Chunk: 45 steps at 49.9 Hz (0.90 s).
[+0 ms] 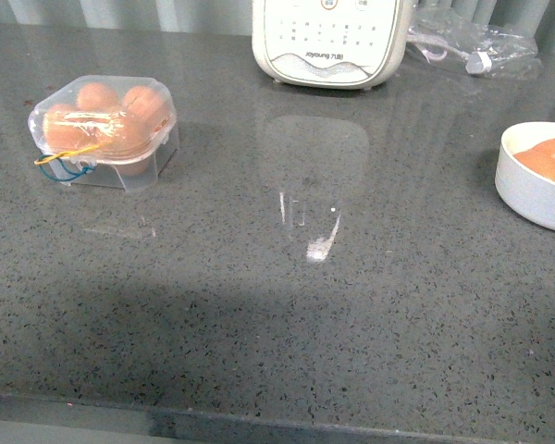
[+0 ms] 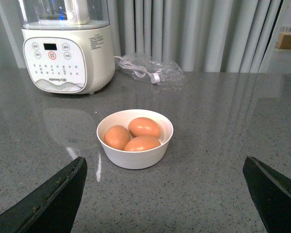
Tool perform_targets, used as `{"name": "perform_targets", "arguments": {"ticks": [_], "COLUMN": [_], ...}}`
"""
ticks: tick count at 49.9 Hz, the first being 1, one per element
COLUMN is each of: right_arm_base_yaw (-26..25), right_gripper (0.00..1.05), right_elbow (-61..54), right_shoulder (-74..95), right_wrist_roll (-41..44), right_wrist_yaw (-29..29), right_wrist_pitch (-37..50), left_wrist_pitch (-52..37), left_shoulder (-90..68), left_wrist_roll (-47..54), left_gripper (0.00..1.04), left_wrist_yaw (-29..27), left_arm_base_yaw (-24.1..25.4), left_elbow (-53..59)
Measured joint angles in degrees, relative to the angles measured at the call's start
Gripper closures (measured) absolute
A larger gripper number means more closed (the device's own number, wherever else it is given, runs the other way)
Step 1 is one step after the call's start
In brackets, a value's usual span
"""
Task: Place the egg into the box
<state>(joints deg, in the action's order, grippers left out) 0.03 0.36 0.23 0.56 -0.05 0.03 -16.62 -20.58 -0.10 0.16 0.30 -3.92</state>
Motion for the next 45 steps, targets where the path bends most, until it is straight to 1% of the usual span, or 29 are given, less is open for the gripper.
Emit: {"name": "perform_targets", "arguments": {"ticks": [32,34,37,38,45], "right_arm_base_yaw": [0.00,0.00,0.00,0.00,0.00], "right_gripper": [0.07,0.07,0.07,0.07,0.07], "right_elbow": [0.00,0.00,0.00,0.00,0.00], "right_shoulder": [0.00,0.00,0.00,0.00,0.00], "right_wrist_roll": [0.00,0.00,0.00,0.00,0.00], "right_wrist_yaw": [0.02,0.02,0.02,0.02,0.02], "right_wrist_pitch": [0.00,0.00,0.00,0.00,0.00], "left_wrist_pitch": [6.14,7.06,15.10,15.91,16.50], "left_shoulder": [10.32,11.19,17.25,18.32,20.35], "left_wrist_roll": [0.00,0.00,0.00,0.00,-0.02], "left_gripper": [1.01,1.01,1.01,1.01,1.01], "left_wrist_yaw": [-0.20,-0.17,-0.17,-0.17,-0.20], "left_arm_base_yaw": [-0.33,-0.33,-0.33,-0.33,-0.33], "left_elbow": [2.32,2.32,2.32,2.32,2.32]}}
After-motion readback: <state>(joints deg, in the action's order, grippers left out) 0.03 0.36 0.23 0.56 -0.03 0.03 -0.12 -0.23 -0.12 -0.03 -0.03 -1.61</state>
